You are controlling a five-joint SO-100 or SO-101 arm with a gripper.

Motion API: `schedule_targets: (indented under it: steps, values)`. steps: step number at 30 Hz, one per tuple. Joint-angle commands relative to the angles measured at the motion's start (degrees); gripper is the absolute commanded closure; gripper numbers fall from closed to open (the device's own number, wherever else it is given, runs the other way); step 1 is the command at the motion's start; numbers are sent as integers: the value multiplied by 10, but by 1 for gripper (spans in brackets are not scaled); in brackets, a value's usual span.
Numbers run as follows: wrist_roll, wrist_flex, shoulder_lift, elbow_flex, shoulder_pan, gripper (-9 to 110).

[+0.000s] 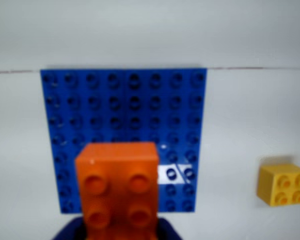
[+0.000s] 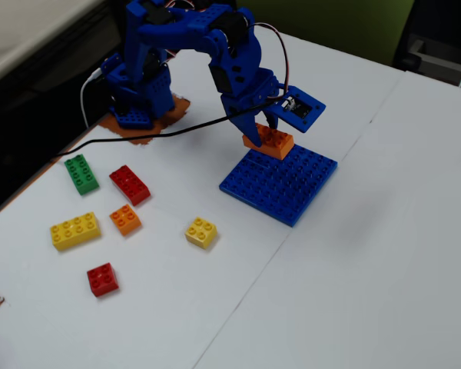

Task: Pick up the 2x4 orange block and go up the 8x8 blue block.

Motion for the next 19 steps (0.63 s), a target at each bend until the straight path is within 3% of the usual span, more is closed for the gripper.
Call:
schedule_targets:
  steps: [1,19]
  values:
    - [-5,-10,5,-32,3,101]
    - [1,-18,4,-32,-3,101]
